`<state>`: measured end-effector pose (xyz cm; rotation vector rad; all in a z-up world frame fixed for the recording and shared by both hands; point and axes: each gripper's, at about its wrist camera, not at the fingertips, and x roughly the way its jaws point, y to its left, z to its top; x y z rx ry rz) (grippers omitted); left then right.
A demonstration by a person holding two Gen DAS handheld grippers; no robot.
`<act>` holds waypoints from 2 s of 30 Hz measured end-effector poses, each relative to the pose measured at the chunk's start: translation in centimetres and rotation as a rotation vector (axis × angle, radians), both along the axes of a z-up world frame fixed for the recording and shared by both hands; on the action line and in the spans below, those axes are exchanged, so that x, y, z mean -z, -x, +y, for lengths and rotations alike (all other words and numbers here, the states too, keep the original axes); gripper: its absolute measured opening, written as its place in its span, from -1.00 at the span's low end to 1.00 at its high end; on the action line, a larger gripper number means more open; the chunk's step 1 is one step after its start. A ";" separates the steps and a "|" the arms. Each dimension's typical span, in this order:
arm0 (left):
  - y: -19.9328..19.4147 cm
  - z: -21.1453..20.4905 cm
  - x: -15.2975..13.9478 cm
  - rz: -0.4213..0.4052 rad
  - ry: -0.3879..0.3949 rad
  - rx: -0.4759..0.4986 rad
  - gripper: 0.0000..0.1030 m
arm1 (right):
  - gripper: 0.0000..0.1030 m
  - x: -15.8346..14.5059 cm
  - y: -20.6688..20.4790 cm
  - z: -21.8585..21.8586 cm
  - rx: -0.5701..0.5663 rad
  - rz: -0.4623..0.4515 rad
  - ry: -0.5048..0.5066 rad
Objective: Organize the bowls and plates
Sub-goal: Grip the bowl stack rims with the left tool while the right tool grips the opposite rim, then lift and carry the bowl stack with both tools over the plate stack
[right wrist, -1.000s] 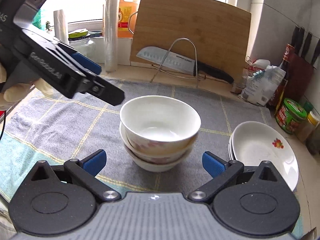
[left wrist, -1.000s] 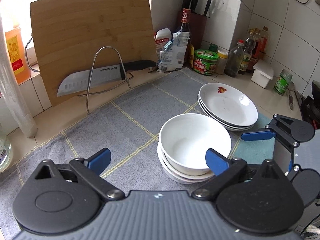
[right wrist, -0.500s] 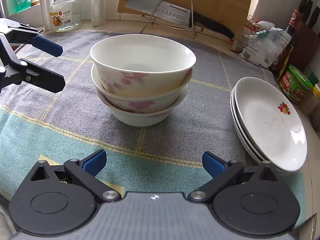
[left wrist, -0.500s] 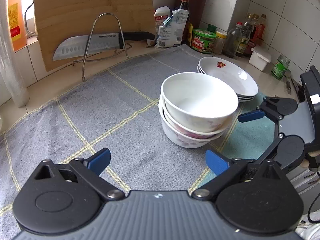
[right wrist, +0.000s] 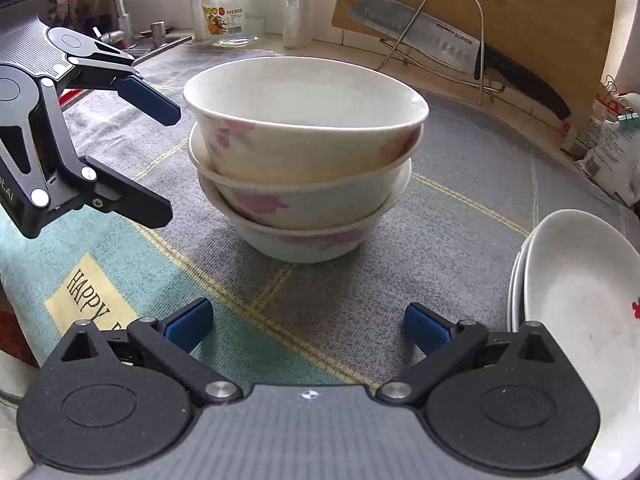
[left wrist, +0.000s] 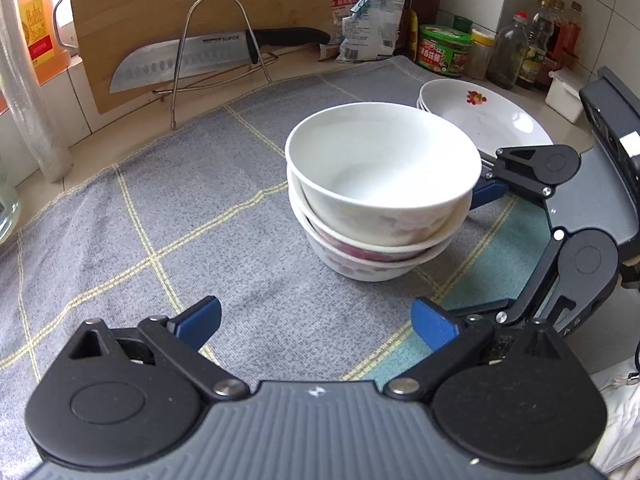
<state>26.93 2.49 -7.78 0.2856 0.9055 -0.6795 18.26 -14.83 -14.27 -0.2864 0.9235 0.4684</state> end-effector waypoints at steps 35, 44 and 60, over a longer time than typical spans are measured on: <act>-4.3 -3.3 1.9 0.024 -0.004 0.478 0.79 | 0.85 -2.2 -5.8 0.6 -0.293 0.015 0.029; -4.8 -3.2 1.6 0.018 0.016 0.545 0.75 | 0.80 -2.5 -6.0 0.7 -0.358 0.021 0.030; -5.3 -3.5 1.8 -0.013 0.024 0.598 0.71 | 0.77 -3.1 -6.0 0.7 -0.421 0.018 0.081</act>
